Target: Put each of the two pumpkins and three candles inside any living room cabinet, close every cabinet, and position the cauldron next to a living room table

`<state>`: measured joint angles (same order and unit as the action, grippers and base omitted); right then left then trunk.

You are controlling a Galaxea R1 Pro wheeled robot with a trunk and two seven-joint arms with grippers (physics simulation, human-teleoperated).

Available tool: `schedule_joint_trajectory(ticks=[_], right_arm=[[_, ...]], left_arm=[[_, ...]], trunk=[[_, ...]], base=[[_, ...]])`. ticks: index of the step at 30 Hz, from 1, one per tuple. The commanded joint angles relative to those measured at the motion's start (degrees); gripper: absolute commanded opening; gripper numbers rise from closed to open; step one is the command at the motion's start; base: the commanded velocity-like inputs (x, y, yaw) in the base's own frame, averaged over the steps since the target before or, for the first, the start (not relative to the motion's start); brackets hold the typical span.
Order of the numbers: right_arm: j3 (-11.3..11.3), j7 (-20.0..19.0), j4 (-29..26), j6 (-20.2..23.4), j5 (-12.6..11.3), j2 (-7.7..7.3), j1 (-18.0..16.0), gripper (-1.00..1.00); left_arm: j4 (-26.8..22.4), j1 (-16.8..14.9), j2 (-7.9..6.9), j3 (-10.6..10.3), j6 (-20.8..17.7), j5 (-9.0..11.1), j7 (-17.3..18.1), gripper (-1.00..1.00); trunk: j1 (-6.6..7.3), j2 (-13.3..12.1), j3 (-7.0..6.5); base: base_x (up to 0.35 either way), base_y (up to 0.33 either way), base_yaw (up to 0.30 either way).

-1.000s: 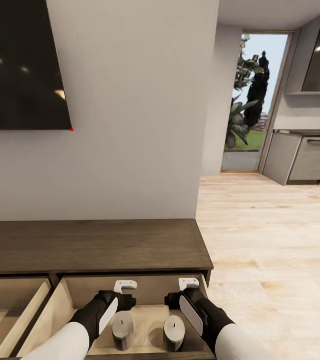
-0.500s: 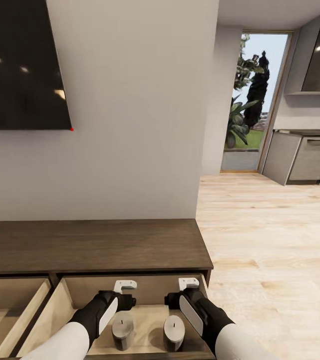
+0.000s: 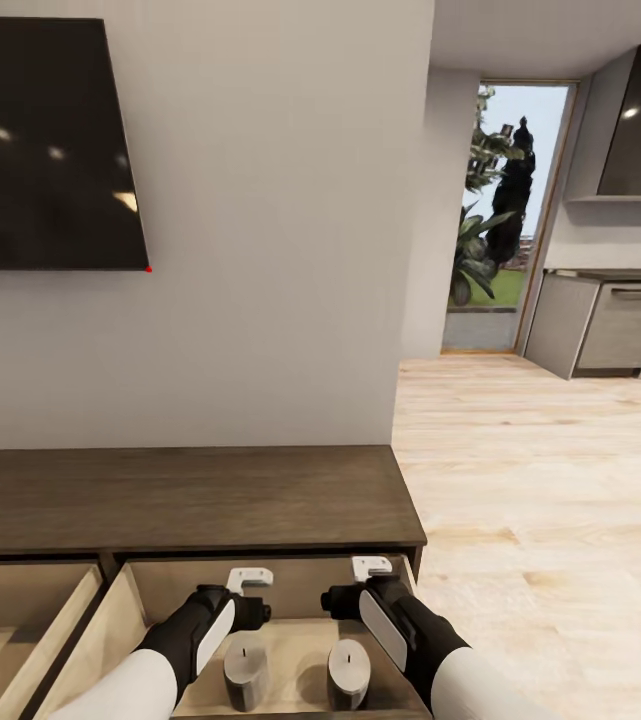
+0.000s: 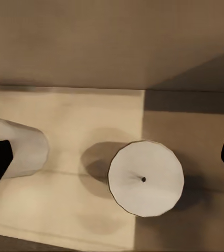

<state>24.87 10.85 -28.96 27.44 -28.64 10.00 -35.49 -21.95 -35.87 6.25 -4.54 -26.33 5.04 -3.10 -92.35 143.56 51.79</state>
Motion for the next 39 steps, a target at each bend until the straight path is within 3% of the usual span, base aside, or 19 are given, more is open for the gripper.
schedule_joint_trajectory(ticks=[1, 39], right_arm=[[0.2, 0.4, -0.1, 0.2, -0.5, 0.0, 0.0, 1.0], [0.2, -0.1, -0.1, 0.1, -0.5, 0.0, 0.0, 1.0]], left_arm=[[-0.1, 0.0, -0.07, -0.4, -0.3, 0.6, -0.3, 1.0], [-0.5, 0.0, -0.1, -0.4, -0.4, 0.7, -0.3, 1.0]], trunk=[[0.01, 0.0, 0.06], [0.01, 0.0, 0.06]], base=[[0.0, 0.0, 0.0], [-0.034, 0.003, 0.0]])
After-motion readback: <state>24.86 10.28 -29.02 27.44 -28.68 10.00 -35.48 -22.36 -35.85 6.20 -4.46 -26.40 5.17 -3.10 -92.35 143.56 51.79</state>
